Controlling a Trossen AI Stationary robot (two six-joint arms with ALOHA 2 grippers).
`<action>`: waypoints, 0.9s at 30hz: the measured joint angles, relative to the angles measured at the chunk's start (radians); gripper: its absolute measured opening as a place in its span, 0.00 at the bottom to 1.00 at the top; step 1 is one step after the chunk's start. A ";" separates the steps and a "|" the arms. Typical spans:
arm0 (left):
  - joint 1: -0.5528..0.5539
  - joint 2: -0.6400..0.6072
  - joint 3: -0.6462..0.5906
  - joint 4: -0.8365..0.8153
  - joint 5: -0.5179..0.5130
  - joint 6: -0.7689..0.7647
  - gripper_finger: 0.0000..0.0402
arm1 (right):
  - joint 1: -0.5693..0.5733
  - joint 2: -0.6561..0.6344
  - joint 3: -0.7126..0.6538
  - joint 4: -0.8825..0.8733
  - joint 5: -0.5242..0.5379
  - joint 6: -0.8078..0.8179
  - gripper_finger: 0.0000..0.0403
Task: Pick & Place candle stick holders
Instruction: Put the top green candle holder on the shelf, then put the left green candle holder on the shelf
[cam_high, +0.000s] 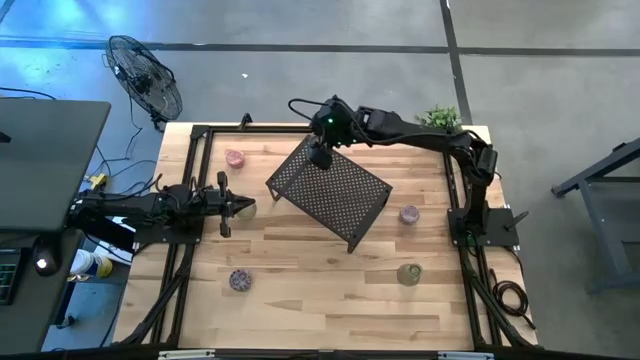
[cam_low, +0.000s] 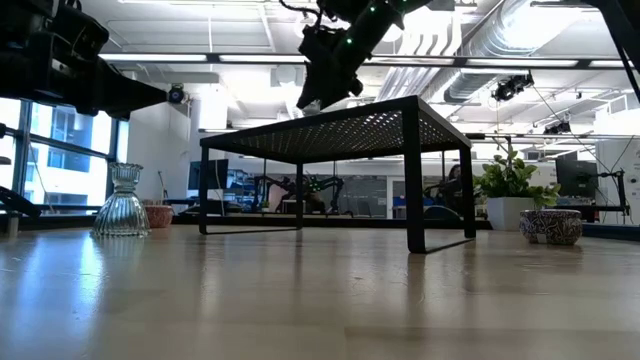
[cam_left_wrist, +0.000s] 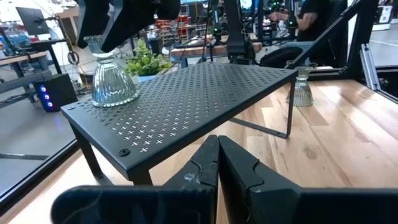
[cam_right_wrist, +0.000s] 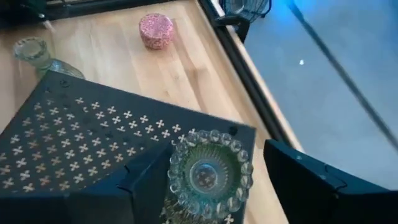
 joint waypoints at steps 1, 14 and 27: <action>0.000 0.000 0.000 0.000 0.000 0.000 0.00 | 0.003 -0.006 0.000 0.013 0.006 -0.010 0.63; 0.000 0.000 0.000 -0.004 0.000 0.001 0.00 | 0.143 -0.232 0.009 -0.073 0.118 -0.049 0.43; 0.000 0.002 0.002 -0.019 0.016 -0.079 0.00 | 0.517 -0.552 -0.751 0.442 0.461 0.144 0.06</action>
